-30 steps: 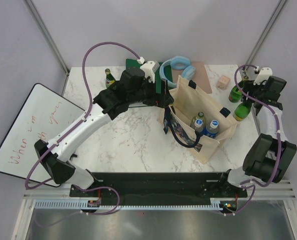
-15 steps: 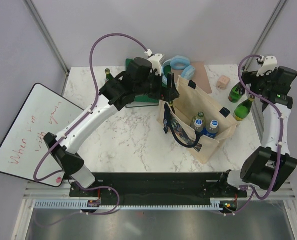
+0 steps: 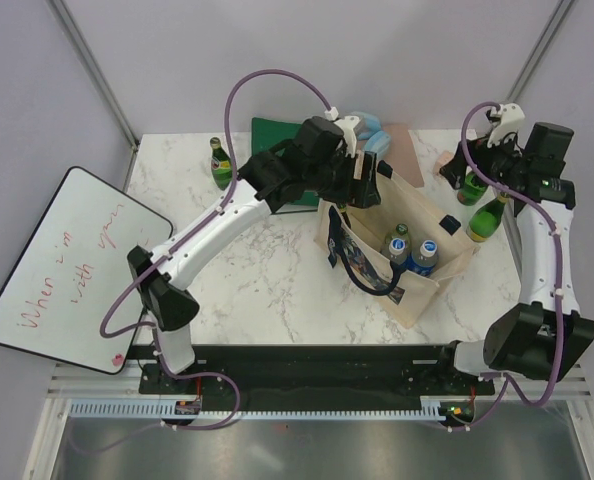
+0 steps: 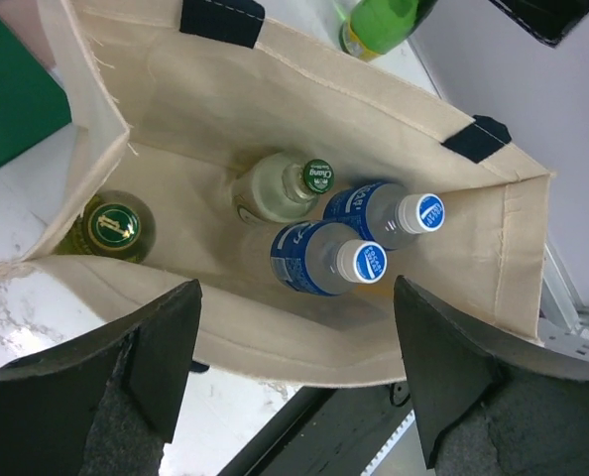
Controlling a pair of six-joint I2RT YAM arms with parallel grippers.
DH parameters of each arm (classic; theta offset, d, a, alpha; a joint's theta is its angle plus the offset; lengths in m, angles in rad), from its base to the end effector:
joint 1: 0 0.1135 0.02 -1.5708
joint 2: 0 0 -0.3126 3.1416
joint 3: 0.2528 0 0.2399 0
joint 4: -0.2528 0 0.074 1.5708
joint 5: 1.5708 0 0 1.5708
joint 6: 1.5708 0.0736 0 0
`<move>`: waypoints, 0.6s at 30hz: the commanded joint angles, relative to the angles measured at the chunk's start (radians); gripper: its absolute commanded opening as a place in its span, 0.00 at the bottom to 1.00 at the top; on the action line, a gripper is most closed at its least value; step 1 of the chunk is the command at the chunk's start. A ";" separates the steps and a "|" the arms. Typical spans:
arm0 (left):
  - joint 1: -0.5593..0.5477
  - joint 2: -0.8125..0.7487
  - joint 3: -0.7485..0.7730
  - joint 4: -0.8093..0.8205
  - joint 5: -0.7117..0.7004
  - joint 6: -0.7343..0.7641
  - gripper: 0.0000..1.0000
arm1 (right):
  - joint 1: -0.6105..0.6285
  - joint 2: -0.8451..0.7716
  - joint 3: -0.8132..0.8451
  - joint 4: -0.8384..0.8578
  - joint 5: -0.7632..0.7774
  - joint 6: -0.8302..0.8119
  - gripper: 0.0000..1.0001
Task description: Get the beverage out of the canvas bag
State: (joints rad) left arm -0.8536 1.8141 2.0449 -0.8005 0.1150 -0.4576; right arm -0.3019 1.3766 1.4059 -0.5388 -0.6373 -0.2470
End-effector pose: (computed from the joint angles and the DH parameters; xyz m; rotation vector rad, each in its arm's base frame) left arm 0.2773 -0.3308 0.4491 0.5166 2.2114 -0.8605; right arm 0.3055 -0.0493 0.4221 -0.3239 1.9601 0.3092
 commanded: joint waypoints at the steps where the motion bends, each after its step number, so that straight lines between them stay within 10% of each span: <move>1: -0.009 0.060 0.075 -0.040 -0.020 -0.088 0.84 | 0.012 -0.043 -0.019 -0.003 -0.030 0.022 0.98; 18: -0.007 0.252 0.225 -0.249 -0.302 -0.122 0.84 | 0.092 -0.096 -0.024 -0.004 -0.071 0.068 0.98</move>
State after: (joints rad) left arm -0.8600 2.0396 2.2276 -0.9863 -0.0628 -0.5579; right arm -0.2443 1.3155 1.3785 -0.5541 -0.6628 -0.2012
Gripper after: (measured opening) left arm 0.831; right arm 0.982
